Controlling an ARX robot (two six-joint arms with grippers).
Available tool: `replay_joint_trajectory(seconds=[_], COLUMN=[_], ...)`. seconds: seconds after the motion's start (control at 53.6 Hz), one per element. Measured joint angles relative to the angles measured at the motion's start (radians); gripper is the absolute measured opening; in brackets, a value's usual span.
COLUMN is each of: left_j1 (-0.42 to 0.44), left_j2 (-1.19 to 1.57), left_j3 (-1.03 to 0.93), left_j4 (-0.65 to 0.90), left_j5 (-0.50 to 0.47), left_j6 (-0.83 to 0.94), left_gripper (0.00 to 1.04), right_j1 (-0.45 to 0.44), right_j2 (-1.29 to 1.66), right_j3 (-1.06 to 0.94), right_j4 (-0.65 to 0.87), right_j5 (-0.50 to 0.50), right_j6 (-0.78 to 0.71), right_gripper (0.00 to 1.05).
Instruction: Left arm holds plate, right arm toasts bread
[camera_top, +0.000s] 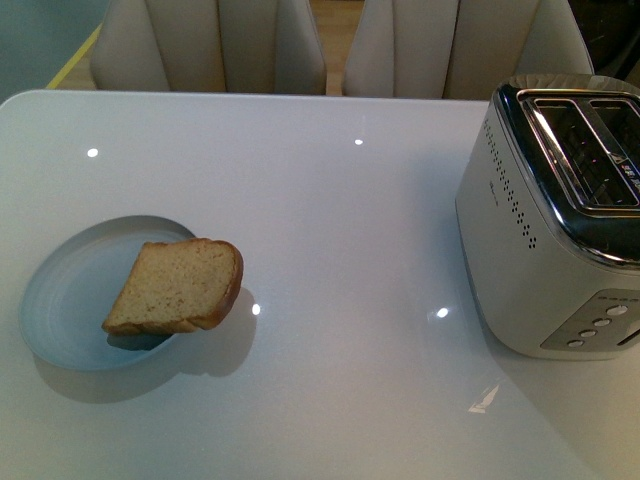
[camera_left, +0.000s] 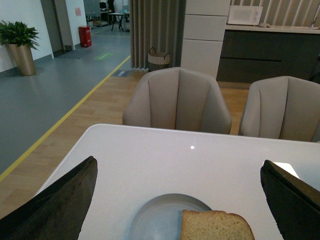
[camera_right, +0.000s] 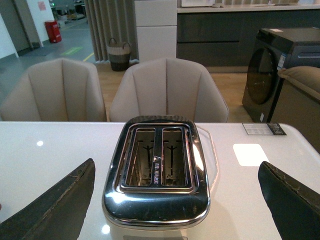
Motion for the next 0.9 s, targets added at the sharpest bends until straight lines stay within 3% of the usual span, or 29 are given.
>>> replay_joint_trajectory(seconds=[0.896], left_j1=[0.000], left_j2=[0.000], left_j3=[0.000], left_j4=[0.000], left_j5=[0.000], left_j6=[0.000], left_gripper=[0.97], right_j1=[0.000], right_j2=[0.000], right_j3=[0.000], right_j4=[0.000], right_j5=[0.000], right_j6=[0.000], right_gripper=[0.96])
